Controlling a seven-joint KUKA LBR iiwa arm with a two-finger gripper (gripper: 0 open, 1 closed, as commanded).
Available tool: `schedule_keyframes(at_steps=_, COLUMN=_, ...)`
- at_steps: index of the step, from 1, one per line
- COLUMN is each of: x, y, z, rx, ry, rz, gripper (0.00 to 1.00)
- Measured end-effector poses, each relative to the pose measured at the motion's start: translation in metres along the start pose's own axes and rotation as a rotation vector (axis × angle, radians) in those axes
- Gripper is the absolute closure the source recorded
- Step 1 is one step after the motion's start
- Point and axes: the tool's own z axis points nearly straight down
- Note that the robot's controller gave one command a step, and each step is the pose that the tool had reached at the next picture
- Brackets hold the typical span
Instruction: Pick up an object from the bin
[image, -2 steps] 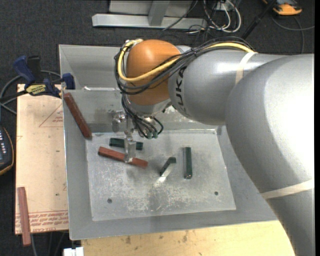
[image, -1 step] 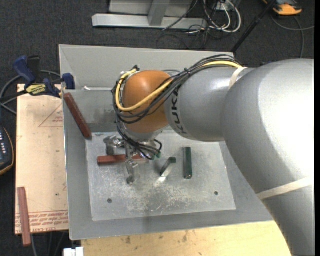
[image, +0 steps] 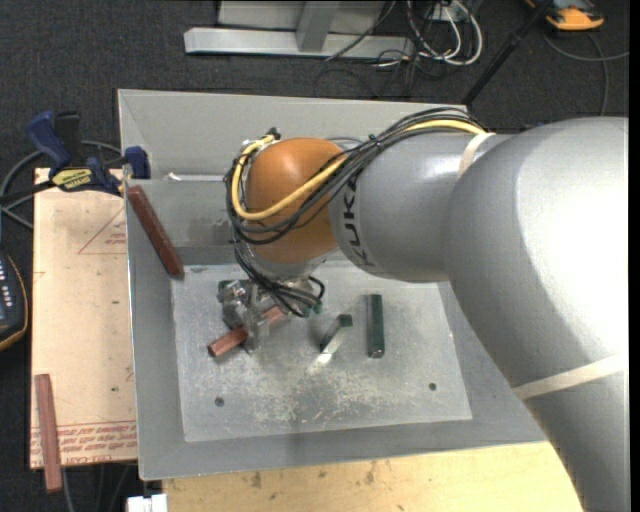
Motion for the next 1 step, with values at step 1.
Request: schedule_keyframes(at_steps=1, x=-0.0191, y=0.0531, z=-0.1623, rx=0.001, ry=-0.01, rz=-0.002, gripper=1.0)
